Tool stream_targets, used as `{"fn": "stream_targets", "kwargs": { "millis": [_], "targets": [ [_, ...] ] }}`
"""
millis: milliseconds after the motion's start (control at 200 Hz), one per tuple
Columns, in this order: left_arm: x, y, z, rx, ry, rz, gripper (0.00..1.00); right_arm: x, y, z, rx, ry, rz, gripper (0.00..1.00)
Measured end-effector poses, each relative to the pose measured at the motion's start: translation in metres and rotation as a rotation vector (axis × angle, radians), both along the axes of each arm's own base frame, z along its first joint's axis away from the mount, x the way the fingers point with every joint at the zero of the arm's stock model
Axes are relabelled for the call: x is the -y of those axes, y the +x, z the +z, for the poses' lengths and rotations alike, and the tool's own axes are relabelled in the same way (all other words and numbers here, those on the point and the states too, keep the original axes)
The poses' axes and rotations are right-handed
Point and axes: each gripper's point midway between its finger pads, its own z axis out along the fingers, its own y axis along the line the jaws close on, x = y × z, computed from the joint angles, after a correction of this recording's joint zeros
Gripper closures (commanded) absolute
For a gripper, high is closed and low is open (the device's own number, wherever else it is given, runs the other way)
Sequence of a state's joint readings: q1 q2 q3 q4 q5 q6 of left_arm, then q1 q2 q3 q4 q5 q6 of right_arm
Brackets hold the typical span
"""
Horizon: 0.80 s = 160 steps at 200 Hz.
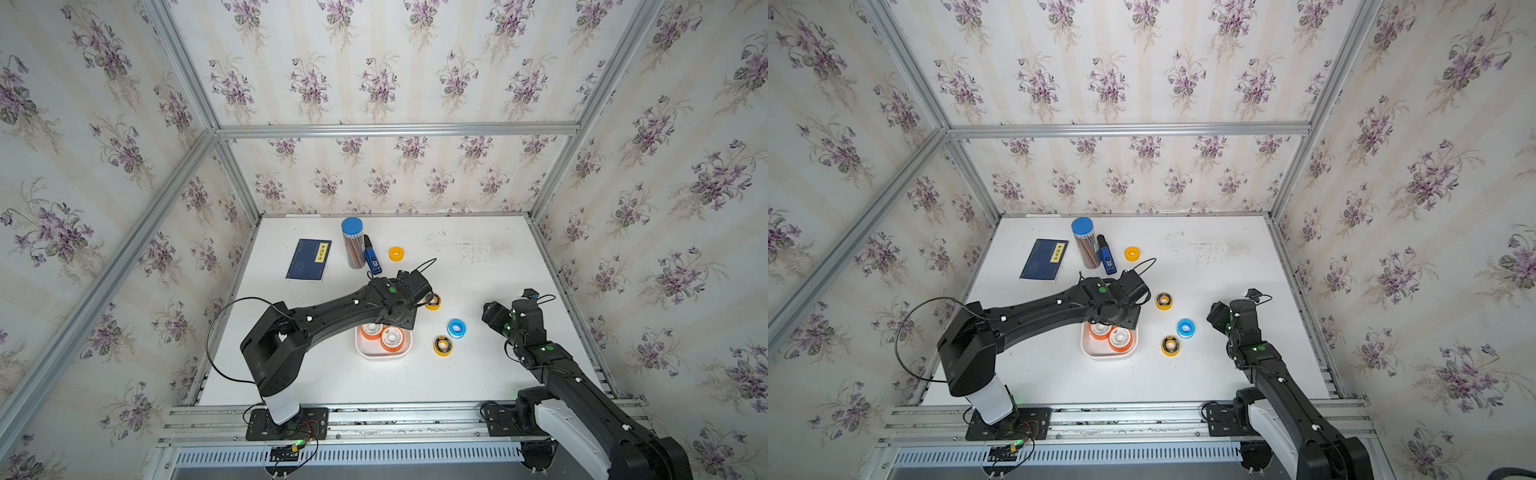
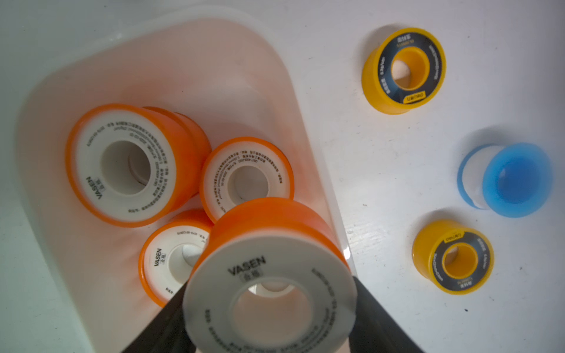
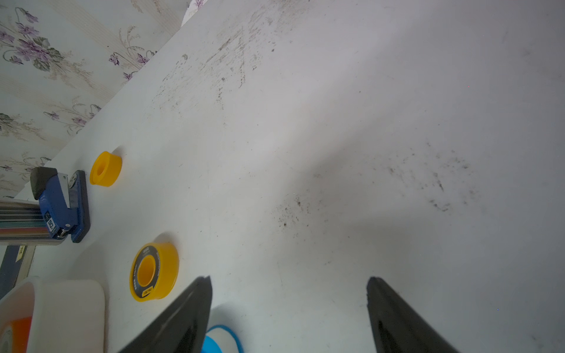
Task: Put the sealing tape into the storage box
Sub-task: Place the sealing tape in the storage box.
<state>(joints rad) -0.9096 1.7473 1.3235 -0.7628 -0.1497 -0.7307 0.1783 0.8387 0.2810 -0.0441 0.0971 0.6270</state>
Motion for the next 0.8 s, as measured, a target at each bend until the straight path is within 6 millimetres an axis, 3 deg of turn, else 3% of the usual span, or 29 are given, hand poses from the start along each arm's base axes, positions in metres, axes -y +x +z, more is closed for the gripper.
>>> {"fn": "stream_targets", "kwargs": {
  "millis": [490,799],
  "targets": [
    [-0.012,0.019,-0.014,-0.016,-0.009,0.109,0.32,0.0,0.0,0.0,0.001,0.0,0.0,0.17],
    [-0.006,0.028,-0.021,-0.021,-0.016,0.108,0.28,0.0,0.0,0.001,0.003,0.001,-0.001,0.17]
  ]
}}
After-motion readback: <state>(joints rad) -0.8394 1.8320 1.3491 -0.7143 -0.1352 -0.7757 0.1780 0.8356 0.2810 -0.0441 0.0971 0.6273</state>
